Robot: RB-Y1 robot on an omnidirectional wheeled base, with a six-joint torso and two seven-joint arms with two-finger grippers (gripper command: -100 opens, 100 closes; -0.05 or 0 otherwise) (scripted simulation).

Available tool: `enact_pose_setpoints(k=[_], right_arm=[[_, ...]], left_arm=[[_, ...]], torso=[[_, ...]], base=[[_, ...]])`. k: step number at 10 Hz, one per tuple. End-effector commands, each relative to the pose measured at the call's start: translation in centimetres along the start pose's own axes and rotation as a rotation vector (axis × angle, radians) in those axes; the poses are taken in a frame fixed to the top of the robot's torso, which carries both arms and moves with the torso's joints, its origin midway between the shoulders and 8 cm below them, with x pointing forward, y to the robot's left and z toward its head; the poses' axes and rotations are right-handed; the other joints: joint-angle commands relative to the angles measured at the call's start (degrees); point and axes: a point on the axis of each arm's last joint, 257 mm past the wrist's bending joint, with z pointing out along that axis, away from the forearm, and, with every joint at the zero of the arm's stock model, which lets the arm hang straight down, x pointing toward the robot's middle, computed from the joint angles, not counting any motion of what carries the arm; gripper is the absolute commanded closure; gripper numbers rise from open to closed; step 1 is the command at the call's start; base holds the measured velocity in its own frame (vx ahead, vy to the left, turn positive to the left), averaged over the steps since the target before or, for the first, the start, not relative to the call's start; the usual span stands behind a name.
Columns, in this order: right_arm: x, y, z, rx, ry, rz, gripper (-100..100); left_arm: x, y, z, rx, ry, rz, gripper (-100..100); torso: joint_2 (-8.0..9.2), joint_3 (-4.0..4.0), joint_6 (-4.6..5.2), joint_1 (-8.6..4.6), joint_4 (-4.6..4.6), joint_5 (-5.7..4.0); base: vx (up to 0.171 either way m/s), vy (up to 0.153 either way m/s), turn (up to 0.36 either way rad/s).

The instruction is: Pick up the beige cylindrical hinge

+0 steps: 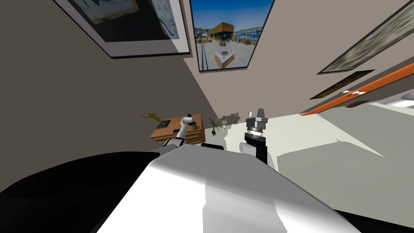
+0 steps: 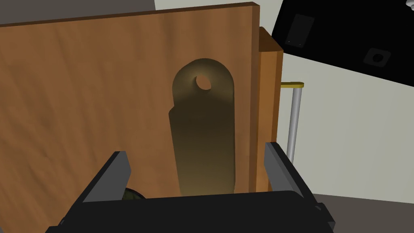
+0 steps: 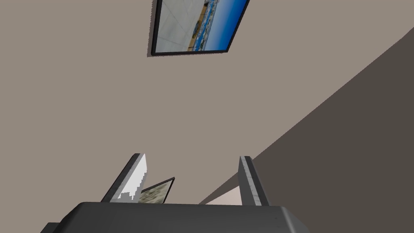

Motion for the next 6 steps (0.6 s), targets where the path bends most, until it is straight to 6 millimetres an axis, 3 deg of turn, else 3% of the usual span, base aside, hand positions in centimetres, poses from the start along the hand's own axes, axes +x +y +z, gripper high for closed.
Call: enact_pose_setpoints(k=[1,2,3,4,6], right_arm=[[0.0,0.0,0.0,0.000,0.000,0.000,0],[0.0,0.0,0.0,0.000,0.000,0.000,0],[0.0,0.0,0.0,0.000,0.000,0.000,0],[0.0,0.0,0.0,0.000,0.000,0.000,0],[0.0,0.0,0.0,0.000,0.000,0.000,0]], left_arm=[[-0.8,0.8,0.1,-0.038,-0.015,-0.008,-100],[-0.5,0.5,0.0,-0.023,-0.009,-0.005,-100],[-0.6,0.6,0.0,-0.027,-0.010,-0.006,0],[-0.7,0.9,0.9,-0.026,-0.010,-0.006,-100],[-0.7,1.1,1.6,-0.026,-0.010,-0.007,-100]], torso=[[0.00,0.00,0.00,0.00,0.00,0.00],[0.05,0.02,0.00,0.00,0.01,0.00],[0.13,0.07,0.01,0.01,0.02,0.01],[0.18,0.10,0.00,0.03,0.04,0.01],[0.16,0.09,0.00,0.06,0.03,0.02]], base=[[0.040,-0.011,0.009],[0.015,-0.006,0.004],[0.000,0.000,0.000],[0.013,0.003,-0.008],[0.017,0.004,-0.005]])
